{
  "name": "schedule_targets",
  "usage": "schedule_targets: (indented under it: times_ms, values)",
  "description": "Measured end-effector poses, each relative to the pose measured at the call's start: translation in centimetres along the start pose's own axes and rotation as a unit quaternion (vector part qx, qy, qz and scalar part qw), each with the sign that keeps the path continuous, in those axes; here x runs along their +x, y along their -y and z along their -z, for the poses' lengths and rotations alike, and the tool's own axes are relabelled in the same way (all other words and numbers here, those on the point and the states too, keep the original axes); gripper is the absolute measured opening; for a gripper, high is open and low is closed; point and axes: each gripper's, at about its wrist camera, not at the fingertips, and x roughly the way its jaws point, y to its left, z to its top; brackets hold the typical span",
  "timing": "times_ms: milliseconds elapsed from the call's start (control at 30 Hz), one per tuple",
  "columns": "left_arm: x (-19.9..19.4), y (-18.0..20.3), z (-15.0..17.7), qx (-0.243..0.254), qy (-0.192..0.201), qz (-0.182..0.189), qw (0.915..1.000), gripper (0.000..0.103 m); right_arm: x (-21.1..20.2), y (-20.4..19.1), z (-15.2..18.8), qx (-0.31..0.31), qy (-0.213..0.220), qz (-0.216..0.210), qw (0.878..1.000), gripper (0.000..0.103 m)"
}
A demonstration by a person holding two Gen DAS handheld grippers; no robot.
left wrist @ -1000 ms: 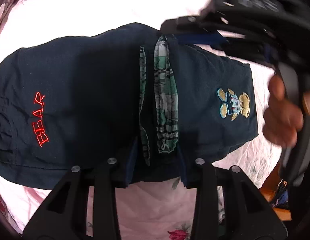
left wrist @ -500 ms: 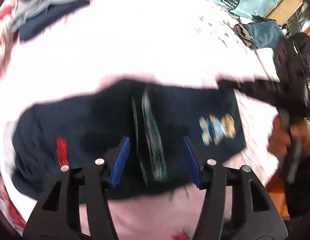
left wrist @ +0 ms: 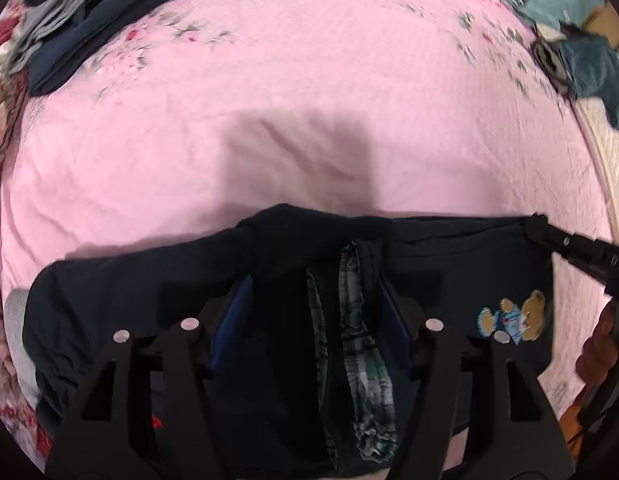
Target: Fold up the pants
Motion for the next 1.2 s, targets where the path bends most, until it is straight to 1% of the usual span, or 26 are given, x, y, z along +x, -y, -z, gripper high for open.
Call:
schedule_targets:
  times_ms: [67, 100, 133, 167, 233, 300, 333, 367, 400, 500, 533, 567, 600, 667, 733, 800, 867, 900, 933, 967, 1033, 1067, 1100, 1133, 1167, 1200]
  values:
    - [-1.1, 0.1, 0.5, -0.002, 0.011, 0.004, 0.9999, 0.066, -1.6, -0.8, 1.2, -0.039, -0.002, -0.015, 0.999, 0.009]
    - [-1.9, 0.0, 1.2, 0.003, 0.014, 0.012, 0.9998, 0.067, -1.8, -1.0, 2.1, -0.046, -0.016, -0.027, 0.998, 0.012]
    - [-2.2, 0.2, 1.9, 0.013, 0.01, 0.024, 0.9996, 0.07, -1.8, -1.0, 3.7, -0.055, -0.045, -0.027, 0.997, 0.012]
    - [-2.0, 0.3, 2.6, 0.022, 0.004, 0.029, 0.9993, 0.07, -1.5, -0.9, 4.7, -0.062, -0.063, -0.02, 0.996, 0.013]
    - [-1.7, 0.9, 4.5, 0.049, -0.011, 0.028, 0.9984, 0.07, -0.7, 0.2, 7.1, -0.074, -0.093, 0.02, 0.993, 0.013]
    - [-0.9, 0.9, 6.0, 0.064, -0.021, 0.02, 0.9975, 0.073, -1.6, 2.3, 8.2, -0.055, -0.069, -0.001, 0.996, 0.0]
    - [-0.2, 0.5, 6.7, 0.063, -0.029, 0.011, 0.9975, 0.08, -2.1, 3.8, 8.4, -0.028, -0.063, 0.001, 0.998, 0.0]
    - [0.3, -0.3, 7.2, 0.052, -0.032, 0.015, 0.998, 0.083, -2.4, 4.6, 8.5, -0.011, -0.061, -0.007, 0.998, 0.0]
    - [0.1, -1.1, 7.4, 0.036, -0.021, 0.037, 0.9985, 0.083, -2.6, 4.9, 8.6, -0.004, -0.061, -0.01, 0.998, 0.0]
    - [0.0, -0.9, 7.2, 0.043, -0.023, 0.033, 0.9982, 0.083, -2.8, 3.3, 8.9, -0.049, -0.065, 0.021, 0.996, 0.0]
    - [0.1, -0.7, 7.2, 0.045, -0.024, 0.029, 0.9983, 0.083, -2.9, 2.8, 8.7, -0.053, -0.07, 0.029, 0.996, 0.003]
    - [0.1, -0.5, 7.2, 0.045, -0.025, 0.024, 0.9984, 0.083, -2.9, 2.3, 8.6, -0.047, -0.076, 0.031, 0.995, 0.013]
    - [0.2, -0.3, 7.0, 0.043, -0.026, 0.022, 0.9985, 0.084, -3.2, 1.8, 8.2, -0.044, -0.077, 0.03, 0.996, 0.034]
    - [0.3, -0.1, 6.7, 0.035, -0.029, 0.019, 0.9988, 0.084, -4.0, 0.0, 7.6, -0.068, -0.041, 0.046, 0.996, 0.058]
    - [0.1, -0.1, 6.8, 0.032, -0.031, 0.016, 0.9989, 0.084, -4.2, -1.4, 7.0, -0.091, -0.014, 0.061, 0.994, 0.058]
    - [0.1, -0.3, 7.2, 0.033, -0.03, 0.012, 0.9989, 0.087, -3.9, -0.8, 6.6, -0.075, -0.024, 0.057, 0.995, 0.058]
    - [0.2, -0.6, 7.1, 0.03, -0.032, 0.011, 0.999, 0.088, -3.2, -0.4, 7.4, -0.068, -0.052, 0.048, 0.995, 0.058]
    - [0.0, -1.0, 7.2, 0.029, -0.032, 0.011, 0.999, 0.088, -2.3, -0.6, 8.3, -0.08, -0.074, 0.062, 0.992, 0.058]
    - [0.1, -1.0, 7.2, 0.029, -0.032, 0.011, 0.999, 0.089, -2.1, -0.6, 8.9, -0.095, -0.079, 0.071, 0.99, 0.058]
    - [0.1, -1.0, 7.2, 0.03, -0.031, 0.009, 0.999, 0.09, -2.3, -0.7, 9.4, -0.121, -0.065, 0.079, 0.987, 0.058]
    - [0.4, -0.8, 7.1, 0.031, -0.029, 0.009, 0.9991, 0.091, -1.9, 0.6, 9.8, -0.125, -0.072, 0.127, 0.981, 0.06]
    - [0.5, -0.6, 7.0, 0.034, -0.026, 0.009, 0.999, 0.093, -2.2, 1.2, 9.8, -0.116, -0.062, 0.109, 0.985, 0.059]
    - [0.6, -0.6, 7.1, 0.038, -0.025, 0.009, 0.9989, 0.093, -2.4, 1.7, 9.7, -0.104, -0.063, 0.102, 0.987, 0.059]
    - [0.7, -0.6, 7.1, 0.04, -0.025, 0.009, 0.9988, 0.094, -2.6, 1.8, 9.3, -0.082, -0.075, 0.111, 0.988, 0.06]
    - [0.6, -0.7, 7.0, 0.041, -0.025, 0.01, 0.9988, 0.094, -2.9, 1.9, 8.9, -0.066, -0.084, 0.103, 0.989, 0.06]
    - [0.5, -0.6, 6.8, 0.04, -0.029, 0.01, 0.9987, 0.094, -3.6, 1.6, 8.3, -0.061, -0.072, 0.081, 0.992, 0.06]
